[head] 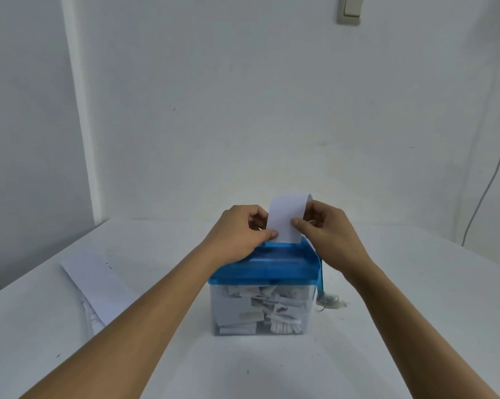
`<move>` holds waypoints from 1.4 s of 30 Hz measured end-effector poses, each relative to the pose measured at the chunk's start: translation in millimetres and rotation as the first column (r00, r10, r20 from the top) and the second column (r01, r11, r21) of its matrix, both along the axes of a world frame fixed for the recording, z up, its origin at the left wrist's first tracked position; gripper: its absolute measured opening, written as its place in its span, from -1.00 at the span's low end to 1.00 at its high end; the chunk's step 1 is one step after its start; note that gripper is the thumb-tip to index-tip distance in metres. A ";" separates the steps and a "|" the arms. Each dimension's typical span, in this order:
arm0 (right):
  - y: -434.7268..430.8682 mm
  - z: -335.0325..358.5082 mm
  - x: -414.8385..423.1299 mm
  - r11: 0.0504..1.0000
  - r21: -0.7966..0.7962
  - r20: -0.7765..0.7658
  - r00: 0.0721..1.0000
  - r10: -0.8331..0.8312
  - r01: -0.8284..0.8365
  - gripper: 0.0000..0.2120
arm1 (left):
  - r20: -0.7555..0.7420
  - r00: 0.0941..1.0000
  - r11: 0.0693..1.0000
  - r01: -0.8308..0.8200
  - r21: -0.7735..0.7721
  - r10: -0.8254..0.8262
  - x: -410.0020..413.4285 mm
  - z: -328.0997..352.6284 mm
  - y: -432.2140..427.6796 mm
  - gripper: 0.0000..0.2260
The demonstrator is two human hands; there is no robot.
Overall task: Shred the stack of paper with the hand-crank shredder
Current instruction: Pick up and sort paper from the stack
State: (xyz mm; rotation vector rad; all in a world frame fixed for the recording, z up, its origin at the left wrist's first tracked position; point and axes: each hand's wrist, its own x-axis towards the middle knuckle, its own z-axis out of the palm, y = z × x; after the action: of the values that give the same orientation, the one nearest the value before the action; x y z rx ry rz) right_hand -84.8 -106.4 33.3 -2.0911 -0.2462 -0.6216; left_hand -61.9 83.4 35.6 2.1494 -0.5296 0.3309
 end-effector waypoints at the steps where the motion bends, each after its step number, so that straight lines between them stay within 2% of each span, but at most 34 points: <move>1: -0.3 -0.9 -0.2 1.000 -0.007 -0.009 1.000 0.015 -0.015 -0.77 | 0.007 1.000 1.000 -0.008 0.008 0.008 -0.6 -0.5 -0.3 -0.89; 5: -2.9 -3.6 -2.3 0.994 -0.077 -0.071 0.995 0.070 -0.075 -0.69 | 0.019 1.000 0.996 -0.016 0.093 0.014 -0.4 -1.8 0.3 -0.90; 10: -6.6 -3.7 -1.4 0.981 -0.189 -0.070 0.997 0.036 -0.049 -0.69 | -0.019 0.999 0.987 -0.038 0.158 0.042 -1.1 -0.6 -2.6 -0.72; 14: -7.1 -4.8 -2.9 0.975 -0.222 -0.064 0.998 -0.002 -0.012 -0.67 | -0.014 0.999 0.980 -0.046 0.196 0.049 -0.3 -1.5 -2.3 -0.74; 18: -9.9 -12.5 -9.2 0.987 -0.159 -0.017 1.000 -0.021 0.018 -0.69 | -0.018 0.999 0.985 -0.023 0.173 0.027 -0.9 -2.8 -2.1 -0.86; 22: -28.3 -42.4 -31.8 0.992 0.072 0.021 0.994 -0.103 0.101 -0.75 | -0.027 0.999 0.982 -0.029 0.188 0.035 -1.6 -3.2 -3.3 -0.87; 24: -37.8 -64.0 -46.6 0.995 0.082 -0.035 0.998 -0.059 0.061 -0.74 | -0.012 0.998 0.973 -0.054 0.226 0.058 -2.4 -3.3 -3.5 -0.84; 27: -40.8 -89.2 -66.1 0.997 -0.016 -0.120 0.990 0.077 -0.079 -0.74 | 0.010 0.997 0.962 -0.078 0.261 0.078 -5.7 -2.5 -4.4 -0.84; 31: -40.0 -97.1 -75.4 0.976 -0.206 -0.026 0.998 0.065 -0.069 -0.65 | 0.015 0.995 0.952 -0.099 0.291 0.099 -8.1 -2.6 -7.0 -0.83; 38: -52.8 -88.6 -83.6 0.975 -0.184 0.023 0.991 0.130 -0.124 -0.90 | 0.006 0.996 0.947 -0.085 0.309 0.087 -9.7 0.5 -9.8 -0.86; 42: -53.2 -87.4 -83.0 0.978 -0.153 0.046 0.987 0.154 -0.145 -0.87 | 0.048 0.996 0.936 -0.086 0.340 0.074 -11.6 0.5 -10.4 -0.70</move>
State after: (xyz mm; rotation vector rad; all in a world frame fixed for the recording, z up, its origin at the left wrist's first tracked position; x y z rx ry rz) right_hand -167.8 -159.6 -54.0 -2.1751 -0.4921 -0.5886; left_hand -73.4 72.9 36.1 2.5120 -0.5519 0.3410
